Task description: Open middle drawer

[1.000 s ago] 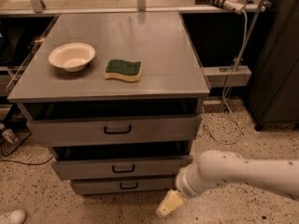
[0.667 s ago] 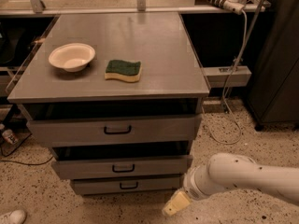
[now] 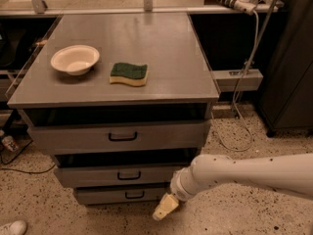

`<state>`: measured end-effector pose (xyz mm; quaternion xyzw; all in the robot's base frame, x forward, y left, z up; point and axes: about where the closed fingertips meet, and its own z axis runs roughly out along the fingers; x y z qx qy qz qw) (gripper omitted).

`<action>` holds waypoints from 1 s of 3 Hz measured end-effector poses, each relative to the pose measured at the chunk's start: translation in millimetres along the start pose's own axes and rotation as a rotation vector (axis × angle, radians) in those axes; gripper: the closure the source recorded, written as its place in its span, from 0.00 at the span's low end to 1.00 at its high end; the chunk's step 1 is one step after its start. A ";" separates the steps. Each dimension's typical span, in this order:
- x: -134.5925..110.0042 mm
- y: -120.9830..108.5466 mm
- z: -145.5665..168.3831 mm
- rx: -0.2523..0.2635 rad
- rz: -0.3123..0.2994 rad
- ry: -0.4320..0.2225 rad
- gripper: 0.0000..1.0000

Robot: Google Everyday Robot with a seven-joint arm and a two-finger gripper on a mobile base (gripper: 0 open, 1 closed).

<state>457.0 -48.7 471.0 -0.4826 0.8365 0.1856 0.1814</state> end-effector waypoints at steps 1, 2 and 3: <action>-22.1 -8.7 17.2 -0.011 -0.066 -0.004 0.00; -33.4 -20.7 18.9 0.001 -0.100 -0.007 0.00; -38.9 -31.8 15.6 0.018 -0.120 -0.003 0.00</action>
Offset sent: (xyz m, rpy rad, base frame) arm 0.0569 0.0270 0.0015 -0.0162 -0.0882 0.1093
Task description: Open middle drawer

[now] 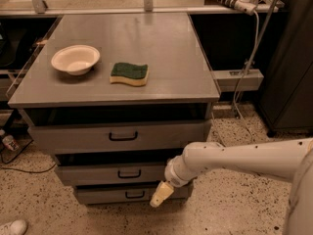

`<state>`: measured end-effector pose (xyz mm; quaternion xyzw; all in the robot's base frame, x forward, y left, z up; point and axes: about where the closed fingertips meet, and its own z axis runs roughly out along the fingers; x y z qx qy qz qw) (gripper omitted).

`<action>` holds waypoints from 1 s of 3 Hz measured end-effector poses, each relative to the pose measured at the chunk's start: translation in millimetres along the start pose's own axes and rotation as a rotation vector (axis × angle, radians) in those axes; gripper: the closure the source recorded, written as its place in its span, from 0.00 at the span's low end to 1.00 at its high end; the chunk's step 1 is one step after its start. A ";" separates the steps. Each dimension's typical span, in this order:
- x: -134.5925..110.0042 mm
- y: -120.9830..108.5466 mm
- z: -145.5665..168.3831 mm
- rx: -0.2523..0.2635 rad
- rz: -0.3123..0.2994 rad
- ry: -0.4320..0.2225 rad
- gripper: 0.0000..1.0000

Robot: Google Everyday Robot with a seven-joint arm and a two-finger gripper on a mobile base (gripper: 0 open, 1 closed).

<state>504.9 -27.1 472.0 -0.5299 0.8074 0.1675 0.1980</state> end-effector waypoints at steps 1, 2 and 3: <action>-1.4 -10.7 7.5 0.003 -0.011 0.006 0.00; -5.7 -21.6 14.4 0.005 -0.025 0.008 0.00; -10.4 -28.5 23.5 -0.003 -0.041 0.007 0.00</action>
Offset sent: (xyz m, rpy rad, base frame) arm 0.0413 0.0039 -0.0143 -0.0202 -0.0274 0.0281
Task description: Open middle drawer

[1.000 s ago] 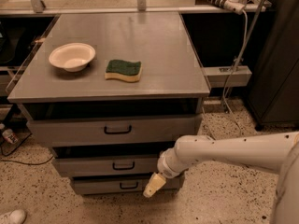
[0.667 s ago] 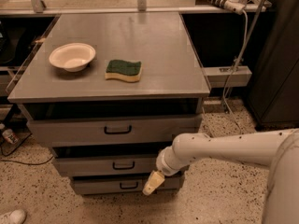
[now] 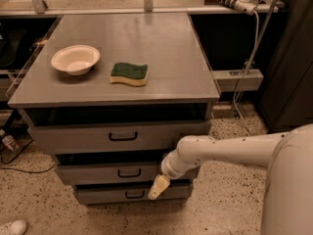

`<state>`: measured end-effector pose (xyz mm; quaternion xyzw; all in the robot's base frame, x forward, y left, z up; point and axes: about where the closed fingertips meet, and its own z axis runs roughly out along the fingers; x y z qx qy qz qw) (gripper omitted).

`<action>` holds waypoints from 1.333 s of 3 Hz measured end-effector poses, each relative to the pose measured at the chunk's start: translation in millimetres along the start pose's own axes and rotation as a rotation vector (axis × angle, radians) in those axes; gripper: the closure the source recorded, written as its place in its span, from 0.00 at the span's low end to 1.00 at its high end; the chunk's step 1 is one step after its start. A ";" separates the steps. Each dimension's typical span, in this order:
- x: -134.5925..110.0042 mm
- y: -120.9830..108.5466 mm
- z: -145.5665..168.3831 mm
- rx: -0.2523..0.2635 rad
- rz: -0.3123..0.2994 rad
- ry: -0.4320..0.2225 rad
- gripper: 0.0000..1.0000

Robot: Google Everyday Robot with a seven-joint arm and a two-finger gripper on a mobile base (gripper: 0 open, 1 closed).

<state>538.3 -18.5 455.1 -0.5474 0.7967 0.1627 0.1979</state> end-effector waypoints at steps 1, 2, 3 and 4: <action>10.3 6.3 24.5 -0.039 0.015 0.021 0.00; 9.2 6.6 22.3 -0.040 0.016 0.021 0.00; 15.7 12.7 20.4 -0.055 0.029 0.038 0.00; 14.0 12.9 17.4 -0.055 0.029 0.038 0.00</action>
Offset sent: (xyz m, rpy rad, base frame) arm -0.0373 0.0194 -0.0936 -0.0365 0.1738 0.0372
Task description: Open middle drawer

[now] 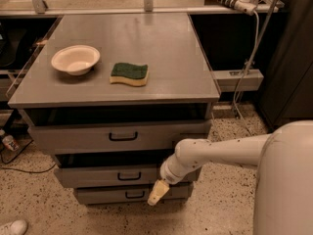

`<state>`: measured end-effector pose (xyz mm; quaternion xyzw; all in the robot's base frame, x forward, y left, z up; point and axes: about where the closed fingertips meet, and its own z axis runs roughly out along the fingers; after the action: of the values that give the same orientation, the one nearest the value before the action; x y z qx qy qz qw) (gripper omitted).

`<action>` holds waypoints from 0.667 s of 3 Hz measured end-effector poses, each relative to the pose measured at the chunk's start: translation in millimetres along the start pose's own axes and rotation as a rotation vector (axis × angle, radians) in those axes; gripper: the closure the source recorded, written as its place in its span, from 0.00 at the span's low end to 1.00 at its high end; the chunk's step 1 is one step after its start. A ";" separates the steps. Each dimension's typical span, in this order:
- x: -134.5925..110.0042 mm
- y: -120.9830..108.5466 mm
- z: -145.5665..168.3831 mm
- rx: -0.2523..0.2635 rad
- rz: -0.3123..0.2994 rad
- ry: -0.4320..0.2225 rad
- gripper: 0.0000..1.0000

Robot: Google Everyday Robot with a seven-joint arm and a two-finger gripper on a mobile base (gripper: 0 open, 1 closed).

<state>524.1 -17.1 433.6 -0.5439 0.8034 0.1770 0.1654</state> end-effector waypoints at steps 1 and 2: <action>31.9 11.2 -40.5 0.051 0.154 -0.012 0.00; 96.8 70.8 -72.3 0.034 0.288 0.047 0.00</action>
Offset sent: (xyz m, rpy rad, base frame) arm -0.2278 -0.1484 0.0253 -0.0985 0.2718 -0.3772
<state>418.6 -105.1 460.5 -0.4243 0.8796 0.1726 0.1285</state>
